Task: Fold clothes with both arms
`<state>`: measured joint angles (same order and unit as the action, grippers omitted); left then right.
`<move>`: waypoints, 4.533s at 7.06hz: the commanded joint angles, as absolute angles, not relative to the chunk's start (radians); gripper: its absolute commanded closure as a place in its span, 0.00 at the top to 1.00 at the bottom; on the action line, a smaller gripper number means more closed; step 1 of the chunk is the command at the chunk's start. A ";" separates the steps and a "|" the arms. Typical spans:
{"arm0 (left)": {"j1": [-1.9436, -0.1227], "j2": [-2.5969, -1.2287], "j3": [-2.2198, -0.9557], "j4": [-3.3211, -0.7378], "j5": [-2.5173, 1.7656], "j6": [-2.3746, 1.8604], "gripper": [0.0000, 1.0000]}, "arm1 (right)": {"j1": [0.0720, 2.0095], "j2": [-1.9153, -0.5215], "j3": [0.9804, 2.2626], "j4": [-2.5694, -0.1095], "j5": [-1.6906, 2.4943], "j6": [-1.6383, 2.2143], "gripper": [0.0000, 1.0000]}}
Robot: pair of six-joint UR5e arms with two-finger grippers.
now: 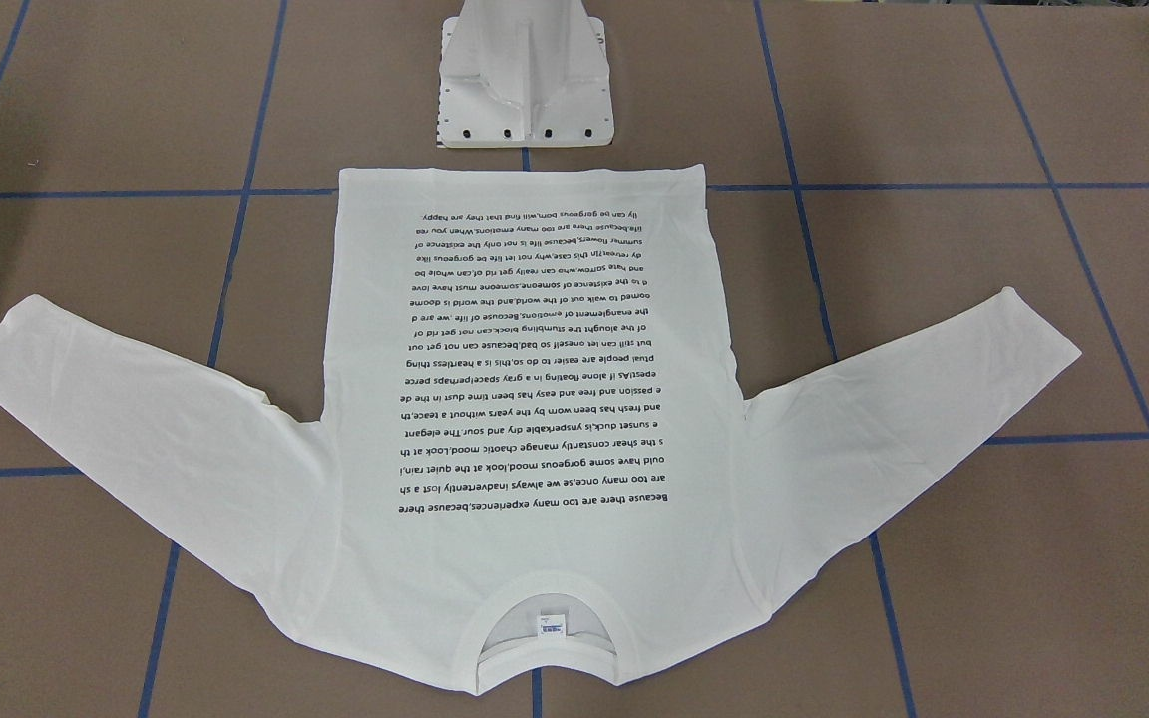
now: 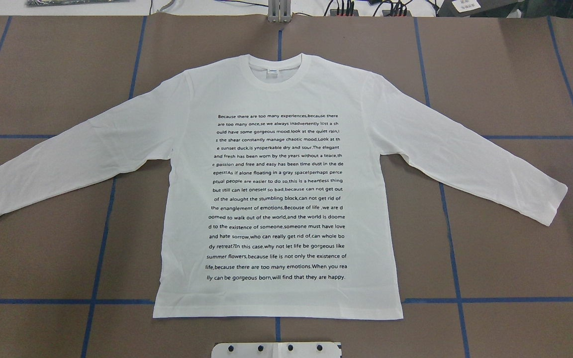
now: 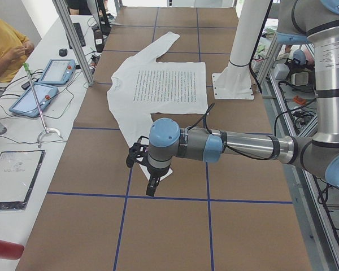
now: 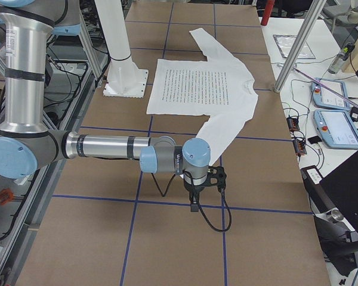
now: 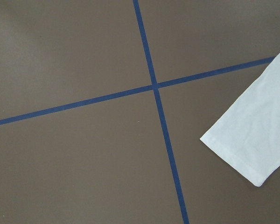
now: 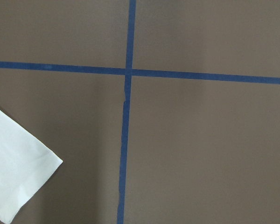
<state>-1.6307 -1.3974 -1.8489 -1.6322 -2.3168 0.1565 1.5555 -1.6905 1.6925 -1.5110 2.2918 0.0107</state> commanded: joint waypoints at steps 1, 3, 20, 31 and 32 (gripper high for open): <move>-1.631 -1.397 -1.871 -1.634 -2.318 0.156 1.00 | 1.555 -1.687 1.697 -1.505 2.292 0.011 1.00; -1.631 -1.399 -1.966 -1.634 -2.303 0.153 1.00 | 1.555 -1.690 1.697 -1.330 2.287 0.014 1.00; -1.634 -1.391 -1.990 -1.804 -2.359 0.149 1.00 | 0.966 -1.783 1.487 -0.494 1.908 1.019 0.69; -1.635 -1.381 -1.985 -1.801 -2.378 0.152 1.00 | 0.977 -1.741 1.572 -0.518 1.911 1.006 0.00; -1.637 -1.376 -1.986 -1.802 -2.378 0.153 1.00 | 0.994 -1.653 1.574 -0.525 1.907 1.008 0.00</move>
